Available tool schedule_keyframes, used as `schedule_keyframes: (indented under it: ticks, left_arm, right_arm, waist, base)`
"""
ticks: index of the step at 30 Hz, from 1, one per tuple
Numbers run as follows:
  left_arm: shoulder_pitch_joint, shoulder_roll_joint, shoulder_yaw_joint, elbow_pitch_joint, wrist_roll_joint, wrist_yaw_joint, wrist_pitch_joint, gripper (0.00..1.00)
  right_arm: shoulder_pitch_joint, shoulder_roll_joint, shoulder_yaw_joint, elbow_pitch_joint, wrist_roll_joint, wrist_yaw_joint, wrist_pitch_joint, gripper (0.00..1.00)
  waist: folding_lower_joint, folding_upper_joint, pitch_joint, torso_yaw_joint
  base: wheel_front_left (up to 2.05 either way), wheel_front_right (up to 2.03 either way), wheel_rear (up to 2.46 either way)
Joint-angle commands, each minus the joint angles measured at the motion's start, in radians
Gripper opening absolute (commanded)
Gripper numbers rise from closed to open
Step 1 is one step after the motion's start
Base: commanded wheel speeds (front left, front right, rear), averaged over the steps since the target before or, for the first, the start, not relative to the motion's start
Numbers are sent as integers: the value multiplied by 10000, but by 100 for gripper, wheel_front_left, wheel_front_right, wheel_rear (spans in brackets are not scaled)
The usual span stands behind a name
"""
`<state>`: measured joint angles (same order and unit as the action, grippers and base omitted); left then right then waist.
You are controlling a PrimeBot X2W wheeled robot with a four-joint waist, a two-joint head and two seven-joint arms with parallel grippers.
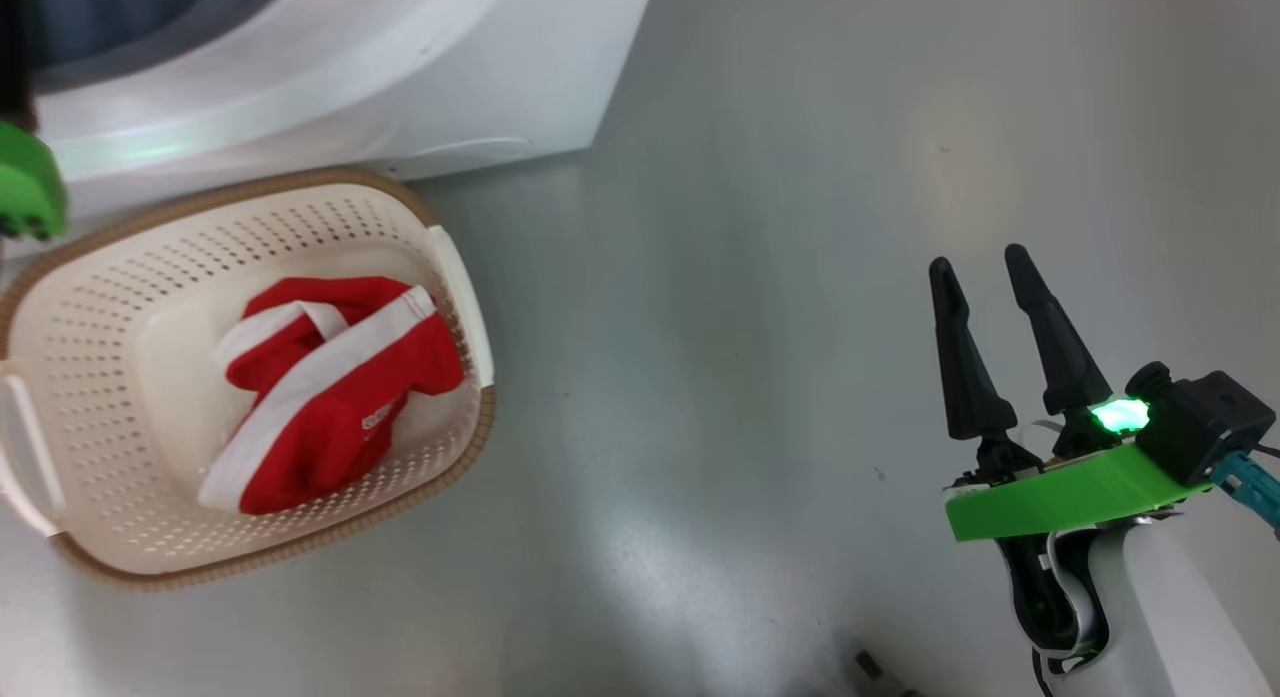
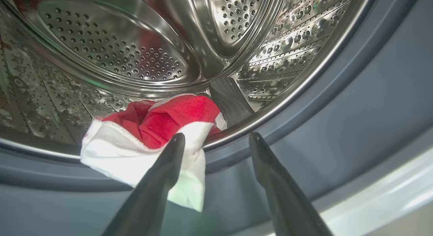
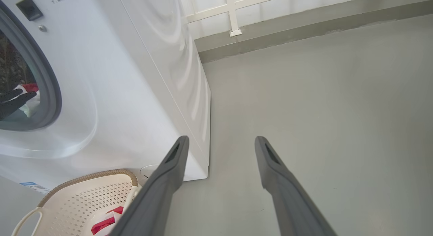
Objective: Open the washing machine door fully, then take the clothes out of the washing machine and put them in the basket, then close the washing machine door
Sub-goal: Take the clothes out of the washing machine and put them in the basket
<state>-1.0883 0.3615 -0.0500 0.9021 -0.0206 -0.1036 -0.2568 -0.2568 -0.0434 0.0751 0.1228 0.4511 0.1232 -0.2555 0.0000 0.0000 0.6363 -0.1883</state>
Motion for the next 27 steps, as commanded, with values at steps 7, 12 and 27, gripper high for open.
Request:
schedule_keyframes:
  ticks: [7,12,27]
  left_arm:
    - [-1158,1234,-193,799,598,532,-49,100]
    - [-1820,1560,-476,1686,830,593,-49,100]
    - [-2770,1865,-993,3487,1028,710,-46,11]
  right_arm:
    - [-168,-68,555,-331,330,75,-63,100]
    - [-147,-68,693,-349,428,75,-63,100]
    - [-76,-68,754,-355,511,75,-63,100]
  waist:
    - [0,0,466,-523]
    - [0,0,559,-701]
    - [0,0,483,-937]
  base:
    - [0,0,0]
    - [0,0,0]
    - [0,0,0]
